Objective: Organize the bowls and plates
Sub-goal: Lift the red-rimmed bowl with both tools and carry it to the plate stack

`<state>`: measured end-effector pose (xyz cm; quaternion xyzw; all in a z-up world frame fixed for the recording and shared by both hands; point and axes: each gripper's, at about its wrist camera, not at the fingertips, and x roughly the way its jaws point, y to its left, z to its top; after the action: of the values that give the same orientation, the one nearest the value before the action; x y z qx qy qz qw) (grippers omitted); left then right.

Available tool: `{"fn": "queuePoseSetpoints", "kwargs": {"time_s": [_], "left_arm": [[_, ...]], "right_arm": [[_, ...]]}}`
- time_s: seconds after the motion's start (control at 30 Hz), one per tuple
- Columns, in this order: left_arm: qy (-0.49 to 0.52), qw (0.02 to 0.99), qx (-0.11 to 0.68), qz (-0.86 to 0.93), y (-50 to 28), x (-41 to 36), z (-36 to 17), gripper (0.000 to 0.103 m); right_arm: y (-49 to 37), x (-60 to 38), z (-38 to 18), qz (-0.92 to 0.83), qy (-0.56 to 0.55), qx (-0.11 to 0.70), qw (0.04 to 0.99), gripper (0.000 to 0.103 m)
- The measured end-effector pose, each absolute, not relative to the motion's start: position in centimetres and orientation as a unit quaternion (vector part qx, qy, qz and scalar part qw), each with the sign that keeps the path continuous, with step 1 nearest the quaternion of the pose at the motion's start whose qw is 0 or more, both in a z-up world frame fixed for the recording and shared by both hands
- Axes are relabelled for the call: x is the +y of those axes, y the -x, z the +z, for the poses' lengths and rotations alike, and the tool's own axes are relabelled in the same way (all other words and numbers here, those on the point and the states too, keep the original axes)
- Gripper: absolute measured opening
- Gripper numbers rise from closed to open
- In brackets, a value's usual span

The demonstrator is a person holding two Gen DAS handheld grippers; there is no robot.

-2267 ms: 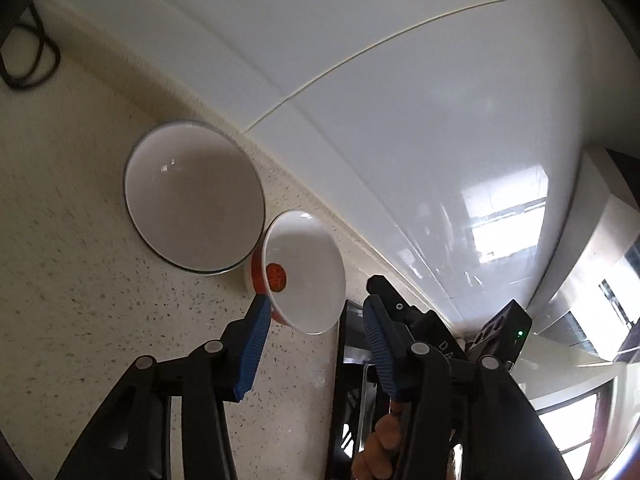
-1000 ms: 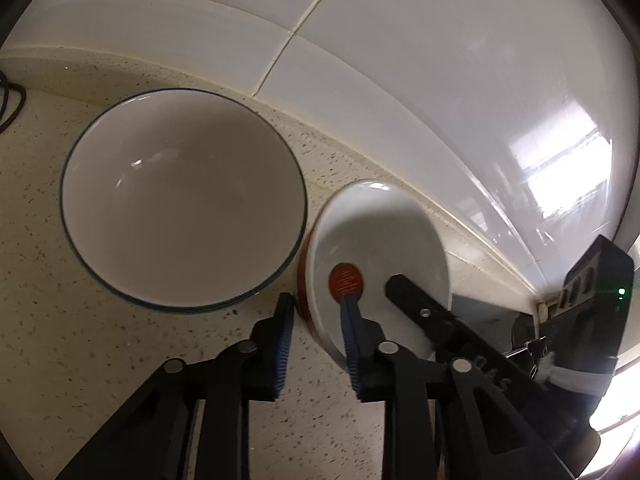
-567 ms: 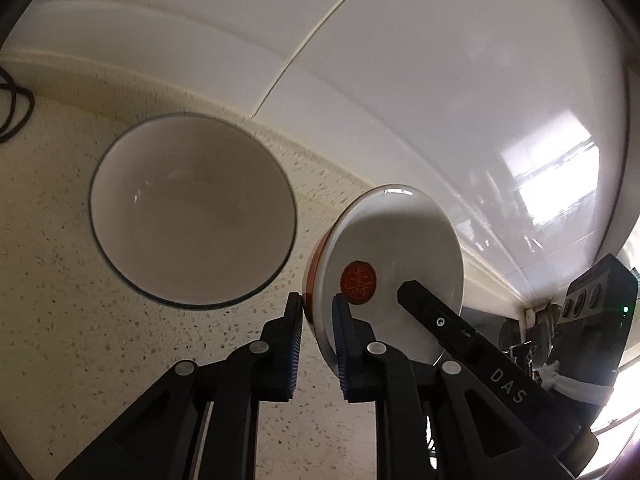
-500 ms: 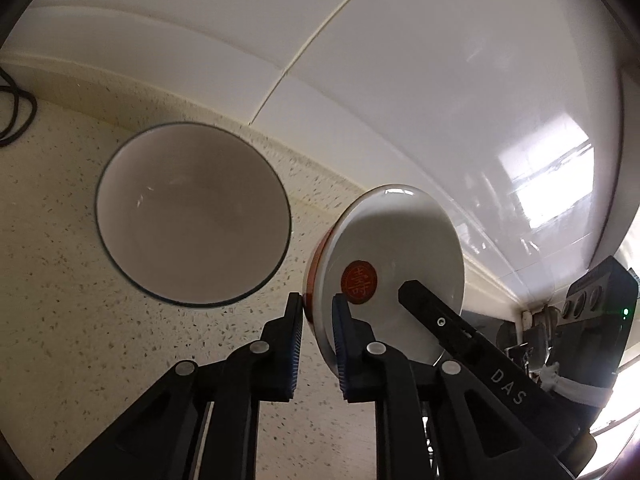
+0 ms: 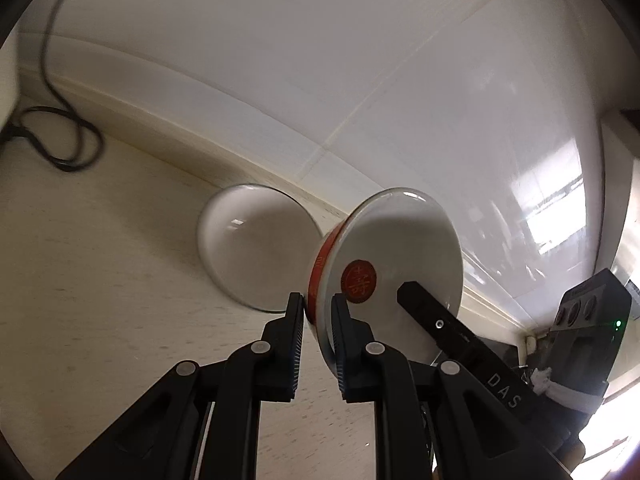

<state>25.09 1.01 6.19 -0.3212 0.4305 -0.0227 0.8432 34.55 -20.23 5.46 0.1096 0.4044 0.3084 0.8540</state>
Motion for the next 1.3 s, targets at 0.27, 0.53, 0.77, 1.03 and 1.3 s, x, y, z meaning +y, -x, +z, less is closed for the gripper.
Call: {"fn": "queuePoseSetpoints", "kwargs": {"time_s": [0.27,0.53,0.77,1.03,1.3], "left_arm": [[0.334,0.847,0.411,0.032,-20.1,7.0,8.3,0.014],[0.355,0.841,0.402,0.068,-16.2,10.7,9.0,0.013],[0.365,0.838,0.390,0.109,-11.5,13.7,10.2,0.013],[0.381,0.825,0.386,0.161,-6.0,18.1,9.4,0.013],[0.396,0.806,0.399,0.185,-2.2,20.9,7.9,0.013]], "right_arm": [[-31.1,-14.5,7.4,0.366,-0.064,0.397,0.839,0.014],[-28.4,-9.8,7.6,0.415,-0.030,0.396,0.819,0.015],[-24.8,-5.6,7.9,0.441,0.019,0.392,0.807,0.015],[-19.7,0.6,6.4,0.467,0.088,0.399,0.784,0.016],[-16.1,4.4,5.1,0.490,0.142,0.406,0.758,0.017]]}}
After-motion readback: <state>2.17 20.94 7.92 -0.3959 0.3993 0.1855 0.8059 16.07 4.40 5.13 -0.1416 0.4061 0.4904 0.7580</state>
